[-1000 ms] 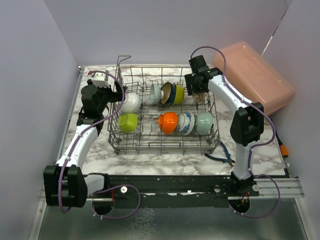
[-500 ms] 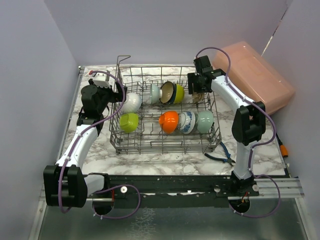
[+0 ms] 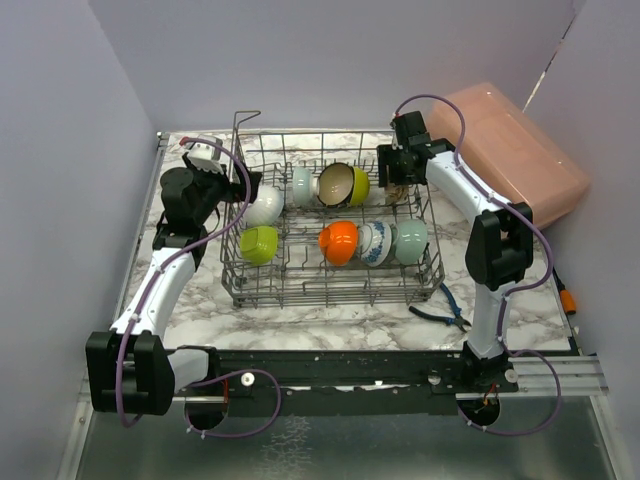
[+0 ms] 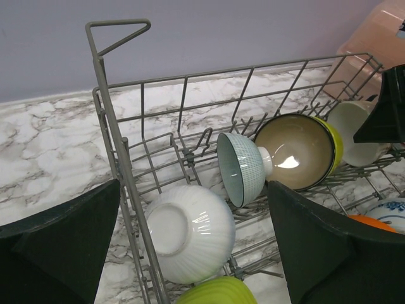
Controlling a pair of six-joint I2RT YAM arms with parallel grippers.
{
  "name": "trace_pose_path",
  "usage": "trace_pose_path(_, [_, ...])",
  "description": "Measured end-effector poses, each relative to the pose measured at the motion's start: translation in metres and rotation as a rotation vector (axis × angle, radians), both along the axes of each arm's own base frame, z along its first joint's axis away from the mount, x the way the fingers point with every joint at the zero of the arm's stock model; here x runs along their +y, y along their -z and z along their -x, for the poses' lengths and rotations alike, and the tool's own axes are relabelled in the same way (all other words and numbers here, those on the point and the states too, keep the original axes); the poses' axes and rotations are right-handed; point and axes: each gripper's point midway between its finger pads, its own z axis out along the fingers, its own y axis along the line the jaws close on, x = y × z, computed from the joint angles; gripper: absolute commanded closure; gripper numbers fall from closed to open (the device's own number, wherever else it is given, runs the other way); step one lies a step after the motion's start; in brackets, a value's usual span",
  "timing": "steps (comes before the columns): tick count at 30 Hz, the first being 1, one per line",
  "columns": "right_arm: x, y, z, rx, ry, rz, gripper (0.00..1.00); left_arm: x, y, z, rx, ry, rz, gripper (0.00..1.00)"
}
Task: Load the bowls into the dish rack
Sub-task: Place the bowl in the dish rack.
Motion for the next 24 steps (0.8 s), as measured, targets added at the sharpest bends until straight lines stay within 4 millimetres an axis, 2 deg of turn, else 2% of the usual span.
trace_pose_path(4, [0.0, 0.0, 0.0, 0.001, 0.001, 0.001, 0.33, -0.006, -0.005, 0.001, -0.009, 0.023, 0.01, 0.01])
trace_pose_path(11, [-0.003, -0.002, 0.0, -0.003, 0.019, 0.005, 0.16, -0.012, -0.011, 0.002, -0.017, 0.04, 0.02, 0.01])
trace_pose_path(24, [0.001, -0.007, 0.002, -0.01, 0.047, -0.01, 0.05, -0.021, -0.011, 0.004, -0.018, 0.066, 0.021, 0.01])
